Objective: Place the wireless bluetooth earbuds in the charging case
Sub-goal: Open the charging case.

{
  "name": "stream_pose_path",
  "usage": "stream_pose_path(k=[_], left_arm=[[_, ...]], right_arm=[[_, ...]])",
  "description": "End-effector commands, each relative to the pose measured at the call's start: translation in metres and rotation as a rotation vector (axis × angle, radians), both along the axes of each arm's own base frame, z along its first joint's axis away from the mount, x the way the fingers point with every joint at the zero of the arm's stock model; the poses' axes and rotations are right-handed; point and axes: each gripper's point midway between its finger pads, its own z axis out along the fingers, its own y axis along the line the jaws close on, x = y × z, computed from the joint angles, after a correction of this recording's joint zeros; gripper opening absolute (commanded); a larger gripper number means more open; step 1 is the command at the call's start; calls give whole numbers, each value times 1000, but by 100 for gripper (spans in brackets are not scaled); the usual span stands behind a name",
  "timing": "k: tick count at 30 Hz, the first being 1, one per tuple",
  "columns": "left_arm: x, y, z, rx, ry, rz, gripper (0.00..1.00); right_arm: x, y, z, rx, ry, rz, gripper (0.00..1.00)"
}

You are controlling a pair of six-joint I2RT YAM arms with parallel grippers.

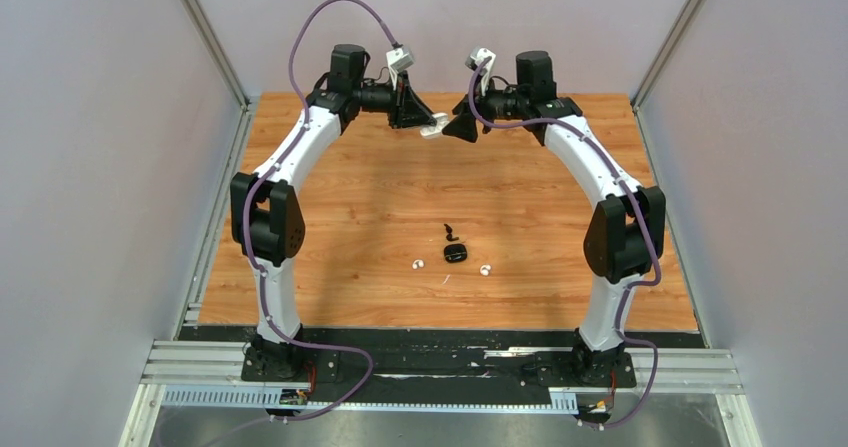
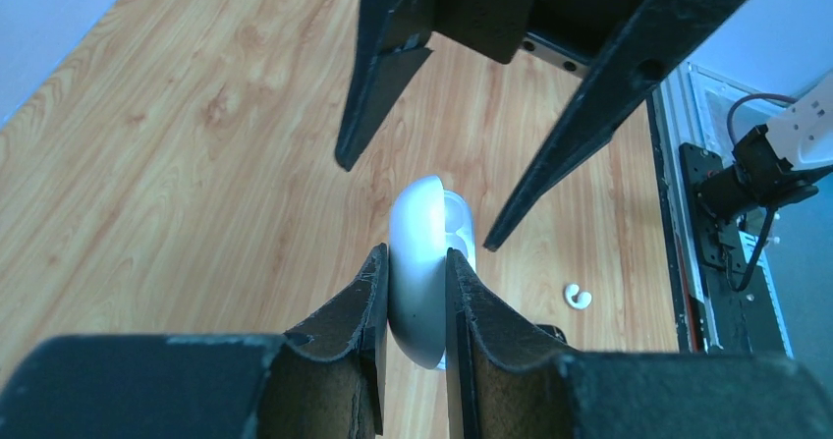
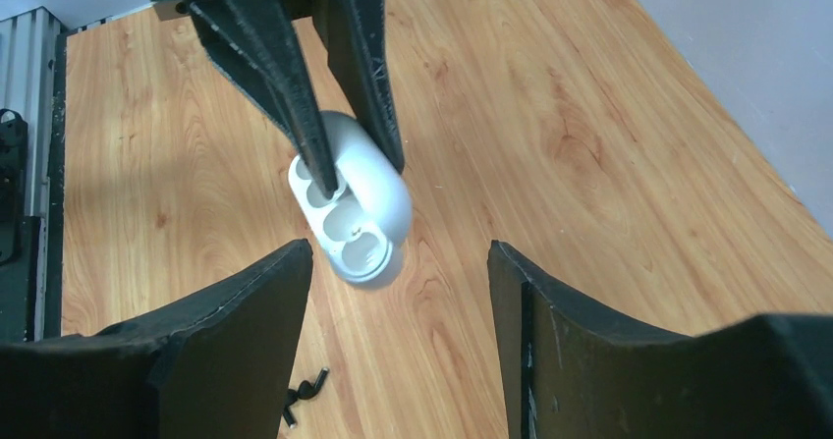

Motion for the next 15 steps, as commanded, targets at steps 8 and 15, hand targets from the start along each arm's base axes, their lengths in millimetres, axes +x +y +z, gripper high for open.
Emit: stream_pose_path(k=[8,15], left_arm=[[-13,1,33,-43,-115,-39,0],[-10,0,32,-56,-90,-33,0]], right_arm=[[11,9,13,37,-31,16,66],[17,5,1,5,-27,-30,67]])
